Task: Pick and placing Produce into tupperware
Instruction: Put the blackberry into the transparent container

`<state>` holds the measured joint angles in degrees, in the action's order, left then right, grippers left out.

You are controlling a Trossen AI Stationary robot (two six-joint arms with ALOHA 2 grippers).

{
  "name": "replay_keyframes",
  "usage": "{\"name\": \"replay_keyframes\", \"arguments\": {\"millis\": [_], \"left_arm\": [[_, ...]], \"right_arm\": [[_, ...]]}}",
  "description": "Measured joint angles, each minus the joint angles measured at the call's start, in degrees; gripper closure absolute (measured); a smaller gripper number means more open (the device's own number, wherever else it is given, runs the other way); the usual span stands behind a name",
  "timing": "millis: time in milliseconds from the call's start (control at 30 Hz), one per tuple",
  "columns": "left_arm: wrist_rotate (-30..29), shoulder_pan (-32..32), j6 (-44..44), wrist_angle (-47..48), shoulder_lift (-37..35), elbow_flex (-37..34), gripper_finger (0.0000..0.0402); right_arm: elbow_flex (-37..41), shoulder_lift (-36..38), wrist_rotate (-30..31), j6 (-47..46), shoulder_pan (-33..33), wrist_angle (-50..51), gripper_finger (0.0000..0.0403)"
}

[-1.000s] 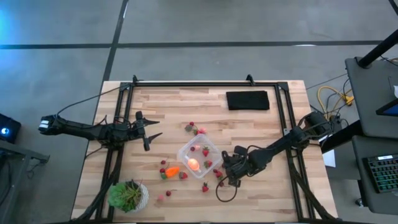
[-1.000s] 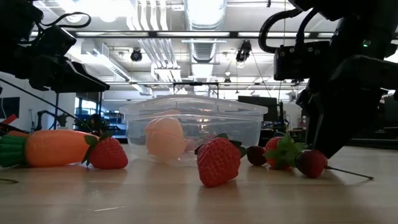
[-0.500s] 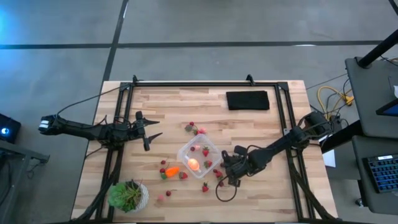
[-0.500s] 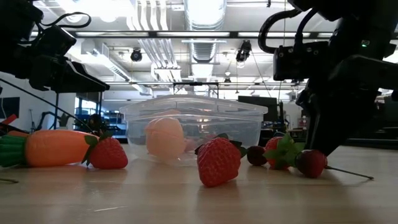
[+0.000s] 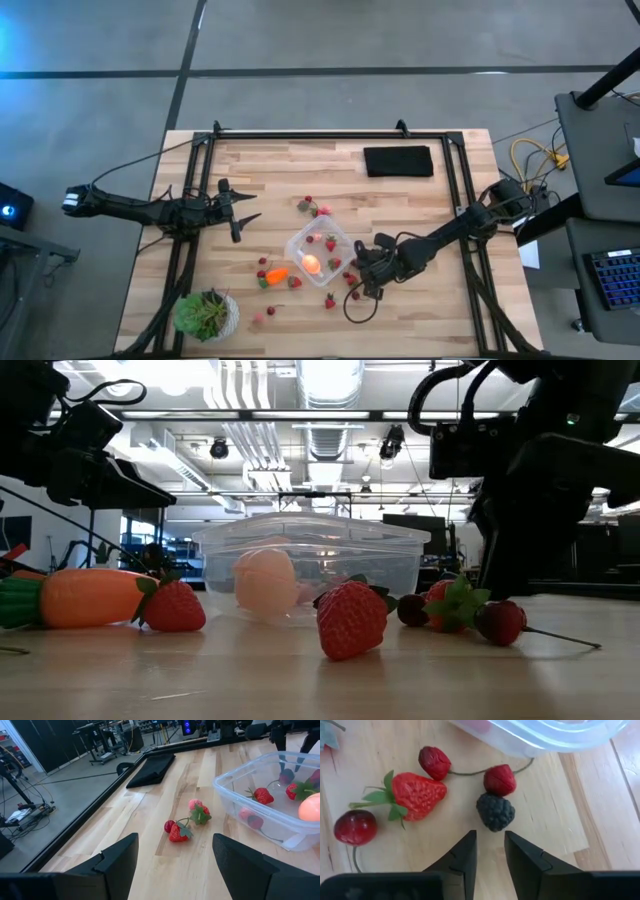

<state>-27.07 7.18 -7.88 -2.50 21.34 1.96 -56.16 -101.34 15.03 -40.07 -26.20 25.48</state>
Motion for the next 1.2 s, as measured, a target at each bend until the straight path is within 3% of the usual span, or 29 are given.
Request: {"name": "replay_keyframes", "arguments": {"millis": [333,667,800,967,1200], "left_arm": [[-0.01,0.02,0.00,0.00,0.00,0.00,0.0160],[-0.01,0.02,0.00,-0.01,0.00,0.00,0.0160],[-0.02,0.01,0.00,-0.02,-0.02,0.00,0.0160],[-0.02,0.00,0.00,-0.02,0.03,0.00,0.0160],[0.00,0.02,0.00,0.06,0.31,0.00,0.0160]], "right_arm": [[-0.88,-0.16,0.02,-0.02,0.00,2.43,0.0298],[-0.86,-0.90,0.02,0.01,0.00,1.38,0.0181],[-1.68,-1.09,0.05,0.49,0.00,-0.52,0.0153],[-2.80,-3.11,0.20,1.10,0.24,-0.36,0.0153],[-5.88,-5.91,0.80,1.17,1.18,-0.26,0.0197]]}}
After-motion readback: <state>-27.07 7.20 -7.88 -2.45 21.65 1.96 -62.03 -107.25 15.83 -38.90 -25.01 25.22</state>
